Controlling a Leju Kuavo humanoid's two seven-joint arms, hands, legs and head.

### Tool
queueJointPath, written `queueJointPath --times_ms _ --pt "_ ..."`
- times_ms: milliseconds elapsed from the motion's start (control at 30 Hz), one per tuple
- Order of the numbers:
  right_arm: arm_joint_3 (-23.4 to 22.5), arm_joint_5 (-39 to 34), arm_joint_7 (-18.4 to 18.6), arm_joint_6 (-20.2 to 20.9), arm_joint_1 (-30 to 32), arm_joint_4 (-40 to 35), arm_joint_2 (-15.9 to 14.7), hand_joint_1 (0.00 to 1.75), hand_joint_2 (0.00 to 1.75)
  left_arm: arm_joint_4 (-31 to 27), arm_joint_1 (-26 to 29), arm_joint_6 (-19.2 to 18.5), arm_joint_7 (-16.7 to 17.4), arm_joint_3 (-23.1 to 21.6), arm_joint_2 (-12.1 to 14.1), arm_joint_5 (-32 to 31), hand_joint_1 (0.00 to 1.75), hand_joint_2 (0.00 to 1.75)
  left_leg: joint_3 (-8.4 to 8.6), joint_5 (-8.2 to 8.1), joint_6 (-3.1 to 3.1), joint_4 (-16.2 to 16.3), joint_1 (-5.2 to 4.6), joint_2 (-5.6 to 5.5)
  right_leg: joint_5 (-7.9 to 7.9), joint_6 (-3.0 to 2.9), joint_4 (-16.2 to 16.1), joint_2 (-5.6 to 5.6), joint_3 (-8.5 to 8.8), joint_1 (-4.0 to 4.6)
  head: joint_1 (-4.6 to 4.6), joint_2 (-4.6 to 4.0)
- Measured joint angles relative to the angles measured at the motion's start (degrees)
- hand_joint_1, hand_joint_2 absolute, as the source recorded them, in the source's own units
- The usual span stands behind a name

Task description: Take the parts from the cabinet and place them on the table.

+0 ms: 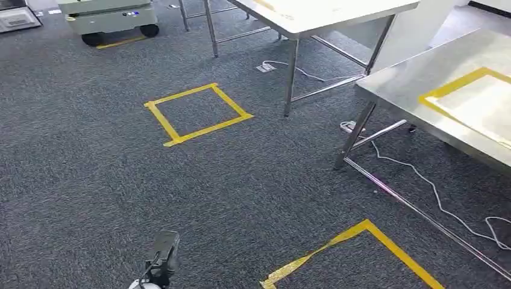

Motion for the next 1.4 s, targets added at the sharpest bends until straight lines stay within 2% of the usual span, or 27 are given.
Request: queueJointPath --times_ms 33,67,100,200,267,300,333,367,400,500,533,600,667,700,767,800,867,900,1033,1100,1133,1200,1233,1300,1333,1367,1400 --pt "0.2 -1.1 -0.1 -0.1 0.1 -0.2 0.0 0.00 0.00 0.0 0.1 0.1 -0.2 -0.1 0.1 0.3 0.00 0.00 -0.22 -0.42 -0.01 0.4 0.04 0.95 0.35 -0.35 -0.5 -1.00 0.14 -0.47 0.15 0.00" --pt "0.2 -2.3 -0.2 -0.2 0.1 -0.5 0.0 0.00 0.00 0.0 0.1 0.2 -0.5 -0.2 0.0 0.3 0.00 0.00 -1.04 -2.03 -0.36 2.2 -0.46 4.24 0.44 -0.57 -0.6 -1.54 0.15 -0.37 -0.45 0.00" --pt "0.2 -3.4 -0.4 -0.3 0.2 -0.8 0.0 0.00 0.00 0.0 0.0 0.2 -0.9 -0.4 0.1 0.4 0.00 0.00 -2.78 -4.34 -0.69 5.8 -0.44 6.04 0.45 -0.67 -0.6 -2.44 0.09 -0.31 -0.85 0.00" --pt "0.2 -5.0 -0.9 -0.4 1.1 -1.8 0.0 0.00 0.00 0.0 -0.1 0.1 -1.3 -1.0 0.1 0.7 0.00 0.00 -8.25 -9.03 -1.28 17.5 -0.17 7.58 0.35 -0.80 -0.6 -5.52 -0.03 -0.19 -0.87 0.00" --pt "0.3 -5.3 -0.9 -0.4 1.2 -2.4 0.0 0.00 0.00 0.0 -0.1 0.0 -1.3 -1.4 0.2 0.9 0.00 0.00 -6.42 -6.37 -1.43 14.7 0.09 7.71 0.28 -0.77 -0.5 -7.05 -0.03 -0.21 -0.90 0.00" --pt "0.4 -5.4 -0.9 -0.4 1.1 -2.8 0.0 0.00 0.00 0.0 -0.1 0.0 -1.3 -1.5 0.3 0.9 0.00 0.00 -3.89 -4.01 -1.43 10.4 0.16 8.21 0.22 -0.68 -0.5 -7.76 0.09 -0.24 -0.85 0.00" --pt "0.5 -5.5 -0.9 -0.5 1.1 -3.1 0.0 0.00 0.00 0.0 -0.2 0.0 -1.3 -1.6 0.3 0.9 0.00 0.00 -0.74 -1.85 -1.41 5.2 0.15 9.91 0.06 -0.42 -0.5 -8.43 0.32 -0.26 -0.87 0.00" --pt "0.6 -6.0 -0.9 -0.5 1.2 -3.4 0.0 0.00 0.00 0.0 -0.2 0.1 -1.3 -1.7 0.3 0.9 0.00 0.00 1.28 -1.46 -1.45 2.1 0.06 13.18 -0.11 -0.11 -0.5 -8.92 0.52 0.07 -0.92 0.00" --pt "0.5 -7.4 -0.9 -0.5 1.4 -3.6 0.0 0.00 0.00 0.0 -0.5 0.1 -1.3 -1.9 0.2 1.0 0.00 0.00 1.83 -2.23 -0.79 0.1 -0.39 13.54 -0.65 0.36 0.0 -9.44 -0.25 0.54 -1.25 0.00" --pt "0.6 -10.8 -1.0 -0.4 1.6 -4.1 0.0 0.00 0.00 0.0 -0.3 0.0 -1.1 -2.5 0.3 1.4 0.00 0.00 1.29 -2.44 0.51 0.6 -0.59 11.42 -0.98 0.96 -0.3 -11.69 1.09 0.49 -0.39 0.00" --pt "0.6 -11.2 -0.9 -0.3 1.6 -4.3 0.0 0.00 0.00 0.0 -0.2 0.0 -0.8 -2.6 0.4 1.5 0.00 0.00 1.37 -2.09 1.07 0.4 -0.30 10.71 -1.36 1.53 0.0 -10.91 0.83 0.14 -0.44 0.00" --pt "0.7 -12.0 -0.4 -0.3 1.6 -4.5 0.0 0.00 0.00 0.0 -0.2 0.0 -0.7 -2.8 0.5 1.6 0.00 0.00 1.29 -1.92 1.67 0.4 -0.25 9.53 -5.04 1.79 5.2 -5.13 -1.30 0.00 -0.15 0.00" --pt "0.8 -12.7 0.4 -0.3 2.2 -4.8 0.0 0.00 0.00 0.0 -0.4 0.0 -0.7 -3.3 0.4 2.1 0.00 0.00 1.16 -1.85 2.06 0.4 -0.37 7.83 -9.36 1.68 15.0 -3.98 -5.96 0.11 0.00 0.00" --pt "1.0 -12.9 0.6 -0.3 2.6 -5.1 0.0 0.00 0.00 0.0 -0.3 0.1 -0.7 -3.3 0.4 2.4 0.00 0.00 1.14 -1.84 2.11 0.4 -0.45 6.92 -10.17 1.57 18.4 -3.91 -7.82 0.11 0.07 0.00" --pt "1.1 -13.7 0.7 -0.5 2.9 -5.6 0.0 0.00 0.00 0.0 -0.1 0.7 -1.6 -3.3 0.5 3.3 0.00 0.00 1.25 -1.83 2.11 0.4 -0.48 5.22 -7.54 1.28 16.7 -3.85 -7.69 0.11 0.07 0.00" --pt "1.2 -14.6 0.3 -1.0 3.0 -6.0 0.0 0.00 0.00 0.0 -0.1 1.1 -2.9 -3.3 0.5 4.6 0.00 0.00 1.37 -1.82 2.08 0.5 -0.48 4.24 -4.50 1.18 11.9 -3.49 -5.72 0.04 0.07 0.00" --pt "1.6 -16.0 -0.7 -1.9 3.3 -7.1 0.0 0.00 0.00 -0.1 -0.1 1.5 -5.8 -3.1 0.3 6.7 0.00 0.00 1.51 -1.80 1.89 0.5 -0.37 2.71 0.05 1.06 2.2 -0.23 -1.40 -0.34 0.09 0.00" --pt "1.7 -16.6 -1.2 -2.3 3.4 -7.6 0.0 0.00 0.00 -0.2 -0.3 1.6 -7.3 -3.1 0.3 7.6 0.00 0.00 1.25 -1.85 1.50 0.9 -0.74 2.06 -0.66 1.11 0.6 1.21 -0.87 -0.61 0.15 0.00" --pt "2.0 -19.9 -6.2 -3.5 4.3 -10.4 0.0 0.00 0.00 -0.3 0.3 2.6 -17.4 -2.1 0.6 12.8 0.00 0.00 0.47 -1.05 -0.02 0.3 -0.20 -0.06 -0.06 -0.07 0.5 -0.80 -0.52 -0.17 0.09 0.00" --pt "2.1 -20.1 -10.0 -3.2 4.8 -12.5 0.0 0.00 0.00 -1.2 1.4 -1.0 -23.0 -0.4 2.3 14.9 0.00 0.00 -0.77 -3.75 -0.38 3.5 -0.48 5.25 0.30 -0.92 0.0 -2.04 -0.25 -0.35 -0.29 0.00" --pt "2.0 -20.2 -11.5 -2.7 5.0 -13.0 0.0 0.00 0.00 -1.7 1.7 -4.1 -24.0 0.2 3.9 14.9 0.00 0.00 -2.71 -5.99 -0.67 7.5 -0.44 6.64 0.31 -1.06 0.0 -2.68 -0.32 -0.20 -0.44 0.00" --pt "1.8 -21.1 -13.9 -2.1 5.1 -13.9 0.0 0.00 0.00 -2.6 1.7 -6.8 -24.1 1.5 6.8 14.9 0.00 0.00 -7.18 -9.69 -1.03 16.6 -0.31 7.43 0.20 -1.22 0.0 -4.45 -0.41 -0.02 -0.44 0.00" --pt "1.7 -21.1 -15.0 -1.9 5.0 -14.2 0.0 0.00 0.00 -2.8 1.7 -7.3 -23.8 2.3 7.7 14.7 0.00 0.00 -8.10 -9.80 -1.09 18.3 -0.31 7.46 0.19 -1.22 0.0 -5.27 -0.41 -0.02 -0.48 0.00" --pt "1.5 -20.3 -16.6 -1.9 4.2 -14.4 0.0 0.00 0.00 -2.9 1.6 -8.4 -22.9 4.2 9.2 14.8 0.00 0.00 -6.14 -6.46 -1.15 14.4 -0.28 7.65 0.04 -1.23 0.0 -6.84 -0.32 -0.05 -0.50 0.00" --pt "1.4 -19.7 -17.1 -2.2 3.8 -14.4 0.0 0.00 0.00 -2.9 1.6 -9.2 -22.6 5.2 9.4 14.9 0.00 0.00 -3.31 -3.81 -1.15 9.1 -0.24 8.37 -0.08 -1.09 0.0 -7.68 -0.19 -0.12 -0.46 0.00" --pt "1.3 -18.5 -17.6 -2.9 3.5 -14.3 0.0 0.00 0.00 -2.8 1.6 -10.0 -22.5 6.0 10.0 15.3 0.00 0.00 -0.44 -1.88 -1.22 4.1 -0.24 9.83 -0.24 -0.85 0.0 -8.41 0.00 -0.15 -0.46 0.00" --pt "1.2 -17.4 -18.0 -3.6 3.1 -14.1 0.0 0.00 0.00 -2.7 1.4 -10.8 -22.5 6.8 9.8 15.4 0.00 0.00 1.38 -2.09 -1.65 0.7 -0.48 13.72 -0.47 -0.51 0.0 -8.94 0.17 0.32 -0.66 0.00"
